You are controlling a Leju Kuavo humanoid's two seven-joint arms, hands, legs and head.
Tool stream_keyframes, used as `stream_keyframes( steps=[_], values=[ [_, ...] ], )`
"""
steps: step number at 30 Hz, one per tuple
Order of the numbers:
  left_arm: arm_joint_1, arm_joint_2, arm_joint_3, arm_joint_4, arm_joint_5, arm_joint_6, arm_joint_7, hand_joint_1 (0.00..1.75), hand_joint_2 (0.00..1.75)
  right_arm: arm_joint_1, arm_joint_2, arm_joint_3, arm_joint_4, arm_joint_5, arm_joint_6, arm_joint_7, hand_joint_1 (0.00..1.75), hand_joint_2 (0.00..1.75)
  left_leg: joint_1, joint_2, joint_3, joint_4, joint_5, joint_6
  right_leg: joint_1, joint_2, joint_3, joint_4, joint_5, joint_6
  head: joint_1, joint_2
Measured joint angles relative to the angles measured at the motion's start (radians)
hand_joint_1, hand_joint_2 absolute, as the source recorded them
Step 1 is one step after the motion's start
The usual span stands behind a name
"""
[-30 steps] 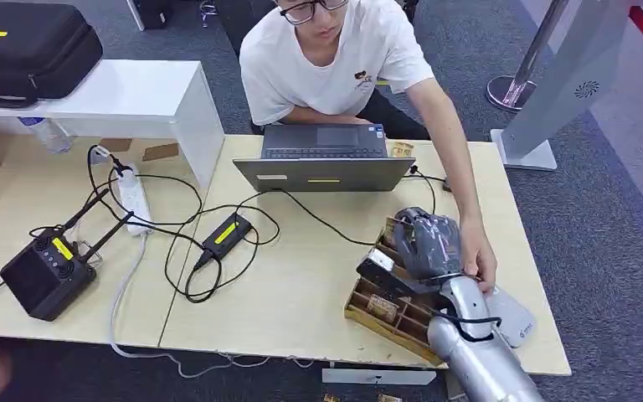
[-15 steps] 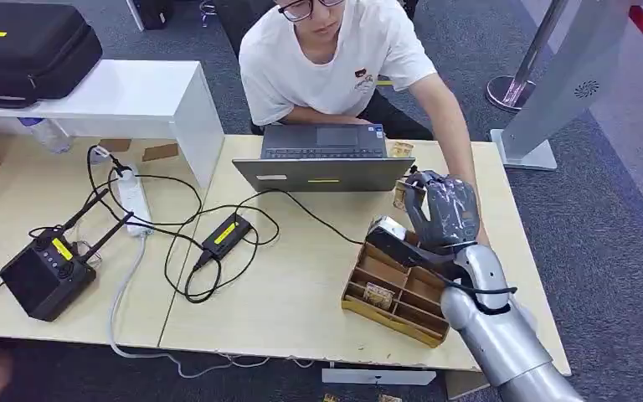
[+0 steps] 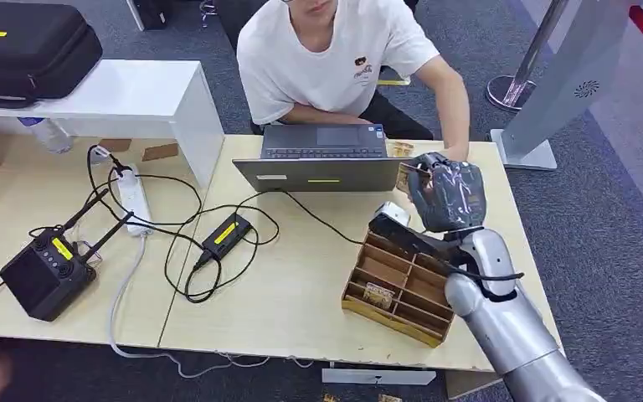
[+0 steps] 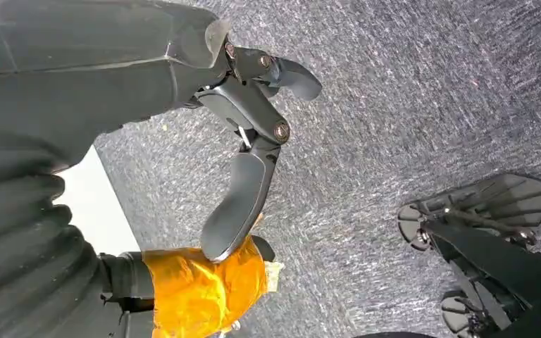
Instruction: Pass the card to the sensor for recognition and then transmit it.
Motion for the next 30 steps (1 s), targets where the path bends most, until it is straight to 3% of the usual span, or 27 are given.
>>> stream_keyframes(
  steps=[15, 25, 26, 30],
  values=[
    [-0.012, 0.0, -0.034, 0.0, -0.033, -0.004, -0.006, 0.0, 1.75, -0.197, 0.002, 0.012, 0.129, 0.124, -0.067, 0.063, 1.75, 1.75, 0.0, 0.0, 0.0, 0.0, 0.001, -0.001, 0.0, 0.0, 0.0, 0.0, 0.001, -0.001, 0.0, 0.0],
    [-0.013, 0.0, -0.045, 0.0, -0.034, -0.01, -0.006, 0.0, 1.75, -0.229, 0.003, 0.018, 0.172, 0.124, -0.071, 0.063, 1.75, 1.75, 0.0, 0.0, 0.0, 0.0, 0.001, -0.001, 0.0, 0.0, 0.0, 0.0, 0.001, -0.001, 0.0, 0.0],
    [-0.013, 0.0, -0.048, 0.0, -0.035, -0.011, -0.006, 0.0, 1.75, -0.233, 0.003, 0.018, 0.177, 0.126, -0.071, 0.066, 0.0, 1.75, 0.0, 0.0, 0.0, 0.0, 0.001, -0.001, 0.0, 0.0, 0.0, 0.0, 0.001, -0.001, 0.0, 0.0],
    [-0.015, 0.0, -0.053, 0.0, -0.037, -0.029, -0.017, 0.0, 1.75, -0.26, 0.013, 0.019, 0.215, 0.123, -0.073, 0.058, 0.0, 1.75, 0.0, 0.0, 0.0, 0.0, 0.001, -0.001, 0.0, 0.0, 0.0, 0.0, 0.001, -0.001, 0.0, 0.0]
  ],
)
